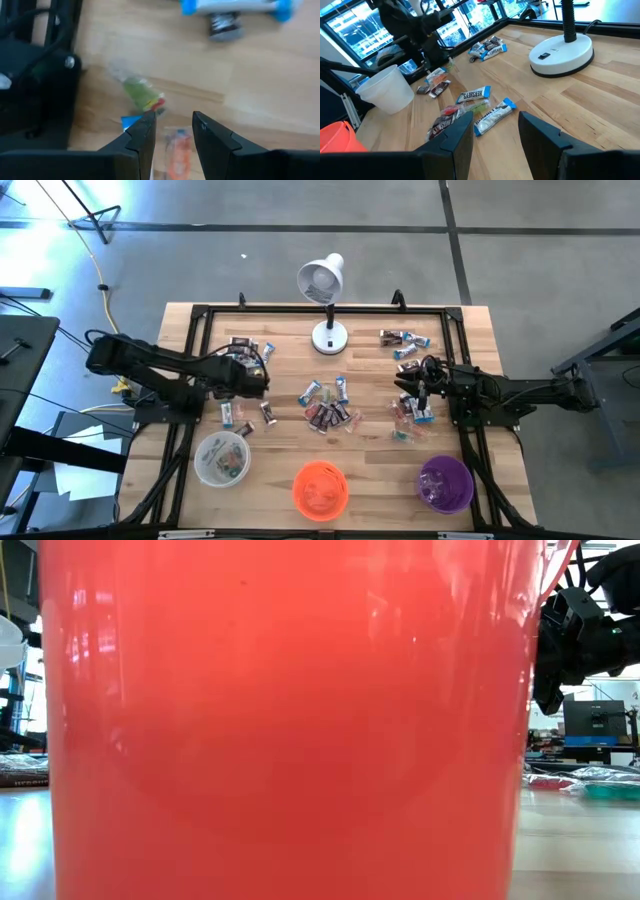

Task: Organize candy in baskets
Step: Put the light green gummy into the white bucket

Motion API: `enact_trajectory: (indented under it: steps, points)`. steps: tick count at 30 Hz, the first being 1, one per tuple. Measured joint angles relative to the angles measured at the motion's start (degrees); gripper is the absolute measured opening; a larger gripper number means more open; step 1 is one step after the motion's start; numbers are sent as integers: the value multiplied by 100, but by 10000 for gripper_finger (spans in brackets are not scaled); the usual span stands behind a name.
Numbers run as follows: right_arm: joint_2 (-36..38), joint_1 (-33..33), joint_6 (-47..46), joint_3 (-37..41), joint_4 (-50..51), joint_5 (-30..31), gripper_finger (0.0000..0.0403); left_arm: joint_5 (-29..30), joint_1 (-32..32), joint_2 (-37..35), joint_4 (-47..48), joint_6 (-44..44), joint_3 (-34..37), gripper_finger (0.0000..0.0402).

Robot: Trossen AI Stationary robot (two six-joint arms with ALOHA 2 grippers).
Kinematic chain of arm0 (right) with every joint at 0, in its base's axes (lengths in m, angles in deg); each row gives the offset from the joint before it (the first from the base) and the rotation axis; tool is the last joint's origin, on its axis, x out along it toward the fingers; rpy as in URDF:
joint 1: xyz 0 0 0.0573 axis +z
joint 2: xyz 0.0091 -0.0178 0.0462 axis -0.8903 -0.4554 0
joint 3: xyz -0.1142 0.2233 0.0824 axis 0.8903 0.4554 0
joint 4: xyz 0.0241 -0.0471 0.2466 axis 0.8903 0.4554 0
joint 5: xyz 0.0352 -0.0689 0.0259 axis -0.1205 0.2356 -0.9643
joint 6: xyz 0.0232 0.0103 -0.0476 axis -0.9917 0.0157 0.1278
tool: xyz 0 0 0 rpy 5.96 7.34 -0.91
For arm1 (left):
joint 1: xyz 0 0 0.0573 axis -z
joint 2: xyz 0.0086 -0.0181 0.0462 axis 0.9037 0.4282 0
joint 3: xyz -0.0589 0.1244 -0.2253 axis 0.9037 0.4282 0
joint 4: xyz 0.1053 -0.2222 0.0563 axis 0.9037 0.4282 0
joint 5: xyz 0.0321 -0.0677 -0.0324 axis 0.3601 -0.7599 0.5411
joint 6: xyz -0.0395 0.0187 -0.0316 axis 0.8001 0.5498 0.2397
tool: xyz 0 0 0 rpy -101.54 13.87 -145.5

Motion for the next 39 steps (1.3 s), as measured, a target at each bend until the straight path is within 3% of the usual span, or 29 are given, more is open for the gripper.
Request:
enact_trajectory:
  steps: [5, 14, 20, 25, 33, 39]
  points:
    - [0, 1, 2, 0, 0, -4, 152, -340, 87, 1, -612, 418, 573, 118]
    - [0, -1, 0, 0, 0, -22, 152, 76, 6, 2, -626, 1122, 1066, 118]
    - [0, 0, 1, -1, 0, -20, 152, 50, -195, -1, -782, 1527, 1236, 118]
    - [0, -1, 2, -2, 0, -20, 152, -103, -352, -5, -1363, 1524, 1573, 122]
    - [0, 1, 0, 0, 0, -17, 152, 173, -385, -15, -1568, 1263, 1793, 155]
    - [0, -1, 1, 0, 0, -17, 152, 147, -385, -11, -1616, 1113, 1759, 128]
